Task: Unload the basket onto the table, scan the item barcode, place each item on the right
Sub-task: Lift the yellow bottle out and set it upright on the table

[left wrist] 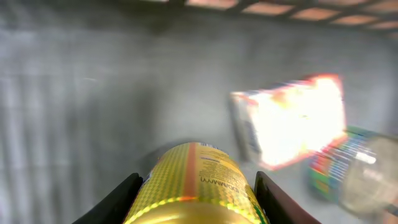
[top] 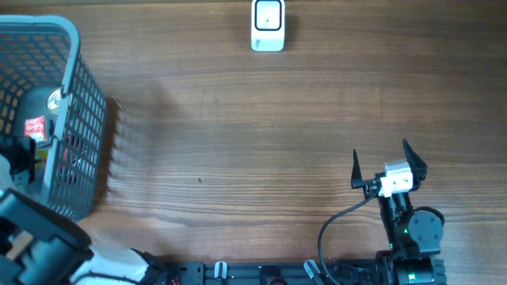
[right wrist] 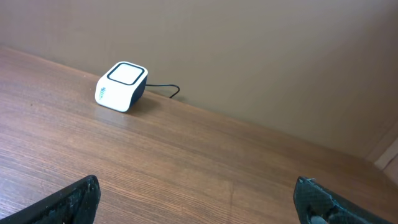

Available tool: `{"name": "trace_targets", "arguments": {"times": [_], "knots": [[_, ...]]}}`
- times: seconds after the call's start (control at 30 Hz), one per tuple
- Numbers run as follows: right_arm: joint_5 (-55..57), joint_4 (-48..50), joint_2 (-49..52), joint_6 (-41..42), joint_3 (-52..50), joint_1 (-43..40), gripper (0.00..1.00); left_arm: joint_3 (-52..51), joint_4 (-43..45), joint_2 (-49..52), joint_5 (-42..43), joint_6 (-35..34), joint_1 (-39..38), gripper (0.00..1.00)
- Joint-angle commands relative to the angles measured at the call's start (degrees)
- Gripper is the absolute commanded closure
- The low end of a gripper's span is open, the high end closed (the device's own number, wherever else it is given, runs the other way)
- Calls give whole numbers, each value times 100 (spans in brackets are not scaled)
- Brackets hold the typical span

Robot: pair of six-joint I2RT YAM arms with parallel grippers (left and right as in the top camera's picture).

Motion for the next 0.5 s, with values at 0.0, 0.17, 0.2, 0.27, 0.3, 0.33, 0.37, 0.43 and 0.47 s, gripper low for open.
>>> {"name": "trace_targets", "arguments": {"times": [0.0,0.17,0.2,0.27,0.3,0.33,0.37,0.43,0.47], "knots": [[-50,15,-26,-50,-7,-2,0,101,28,-1051,579,-17,11,57],[-50,15,-26,-50,-7,-2,0,247,210,-2437,1283,-205,11,56],[-50,17,-26,-50,-7,-2,0,247,323,-2780,1532,-367,11,54],[-50,15,-26,-50,-7,-2,0,247,509,-3303,1908,-715,11,49],[-50,17,-26,-50,-7,-2,0,247,623,-3569,2120,-922,9,49],[-50,17,-26,-50,-7,-2,0,247,723,-3788,2277,-1069,9,49],[-50,15,-26,-50,-7,-2,0,247,815,-3974,2415,-1217,9,49],[-50,15,-26,-50,-7,-2,0,247,975,-4374,2826,-1596,7,49],[-50,15,-26,-50,-7,-2,0,247,1001,-4531,3091,-1764,-31,50]]}}
